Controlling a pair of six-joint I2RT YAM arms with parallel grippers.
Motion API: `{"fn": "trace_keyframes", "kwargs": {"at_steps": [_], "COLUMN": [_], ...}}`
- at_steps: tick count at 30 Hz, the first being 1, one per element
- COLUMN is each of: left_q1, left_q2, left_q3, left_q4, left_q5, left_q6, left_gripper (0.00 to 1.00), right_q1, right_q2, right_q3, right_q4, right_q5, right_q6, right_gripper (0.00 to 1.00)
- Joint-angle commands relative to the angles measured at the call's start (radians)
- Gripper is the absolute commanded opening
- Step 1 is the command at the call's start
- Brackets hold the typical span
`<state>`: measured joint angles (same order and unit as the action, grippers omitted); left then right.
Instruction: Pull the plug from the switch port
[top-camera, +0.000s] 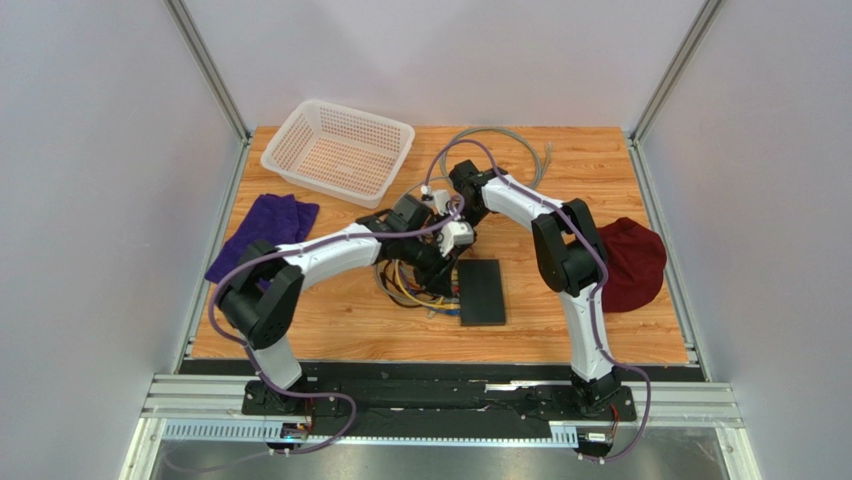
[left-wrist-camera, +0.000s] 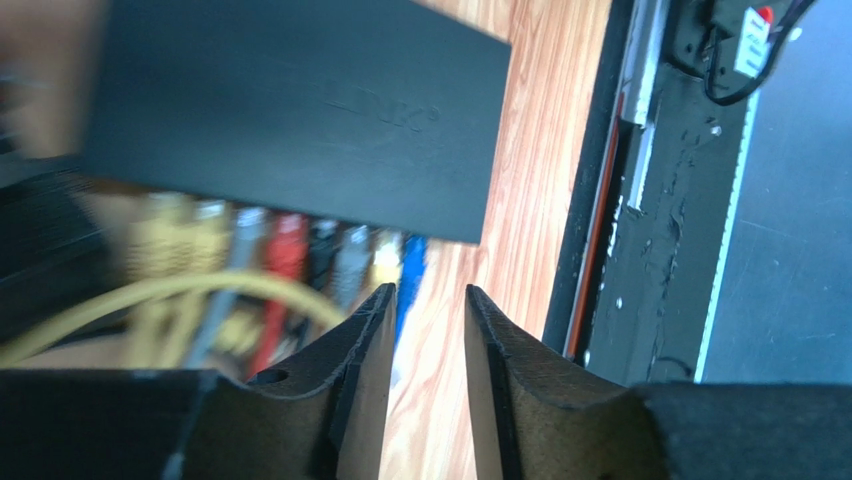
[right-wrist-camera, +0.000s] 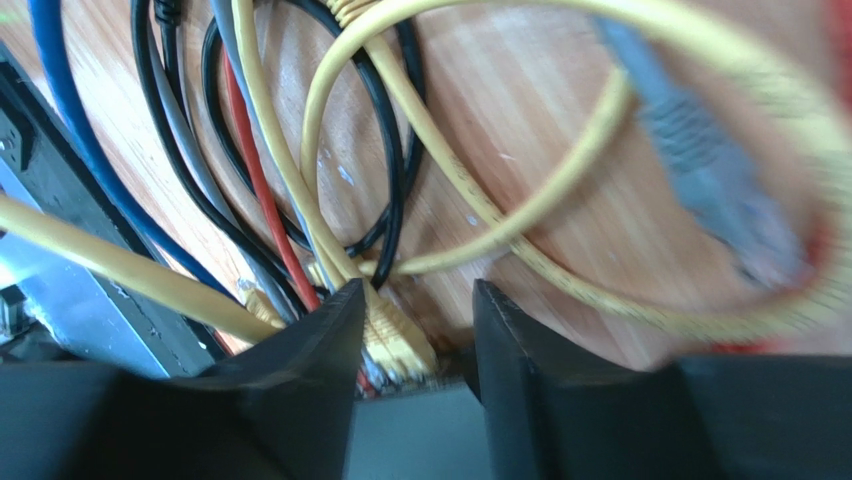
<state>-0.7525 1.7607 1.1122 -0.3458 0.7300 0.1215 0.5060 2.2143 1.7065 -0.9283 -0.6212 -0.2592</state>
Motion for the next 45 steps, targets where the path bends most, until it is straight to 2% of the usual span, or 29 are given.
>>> {"fn": "trace_keyframes", "kwargs": {"at_steps": [1, 4, 7, 11, 14, 17, 19, 21, 22, 27, 31, 36, 45], "left_q1": [0.113, 0.214, 0.255, 0.262, 0.266, 0.266, 0.266, 0.262, 0.254, 0.24, 0.226, 0.187, 0.156], "left_q2": [-0.174, -0.228, -0.245, -0.195, -0.075, 0.15, 0.245, 0.319, 0.33, 0.336, 0.332, 0.309, 0.296], "left_q3": [0.1, 0.143, 0.169, 0.211, 0.302, 0.458, 0.574, 0.587, 0.577, 0.526, 0.489, 0.404, 0.37], "left_q4": [-0.199, -0.188, -0.073, 0.074, 0.128, 0.101, 0.035, 0.065, 0.07, 0.038, -0.042, -0.048, -0.128], "left_q5": [0.081, 0.098, 0.075, -0.029, -0.052, 0.017, 0.058, 0.101, 0.101, 0.108, 0.112, 0.109, 0.065], "left_q6": [0.23, 0.218, 0.095, -0.064, -0.162, -0.229, -0.261, -0.276, -0.263, -0.217, -0.154, -0.125, -0.039], "left_gripper": [0.42, 0.43, 0.43, 0.44, 0.44, 0.41, 0.39, 0.38, 0.38, 0.38, 0.38, 0.37, 0.36], "right_q1": [-0.033, -0.041, -0.04, -0.047, -0.078, -0.156, -0.182, -0.182, -0.181, -0.156, -0.152, -0.15, -0.146], "right_q2": [-0.103, -0.148, -0.238, -0.39, -0.511, -0.693, -0.763, -0.824, -0.828, -0.74, -0.726, -0.66, -0.604], "right_q3": [0.12, 0.133, 0.072, -0.051, -0.134, -0.217, -0.318, -0.395, -0.45, -0.488, -0.593, -0.593, -0.64], "right_q4": [-0.053, -0.092, -0.092, -0.043, -0.041, -0.003, 0.114, 0.208, 0.277, 0.301, 0.408, 0.417, 0.439], "right_q5": [0.067, 0.162, 0.245, 0.345, 0.336, 0.232, 0.209, 0.134, 0.102, 0.055, 0.025, 0.024, 0.012], "right_q6": [0.018, 0.047, 0.093, 0.127, 0.141, 0.188, 0.213, 0.212, 0.216, 0.291, 0.313, 0.287, 0.264], "right_gripper": [0.52, 0.57, 0.59, 0.61, 0.58, 0.54, 0.54, 0.52, 0.52, 0.42, 0.34, 0.31, 0.27]}}
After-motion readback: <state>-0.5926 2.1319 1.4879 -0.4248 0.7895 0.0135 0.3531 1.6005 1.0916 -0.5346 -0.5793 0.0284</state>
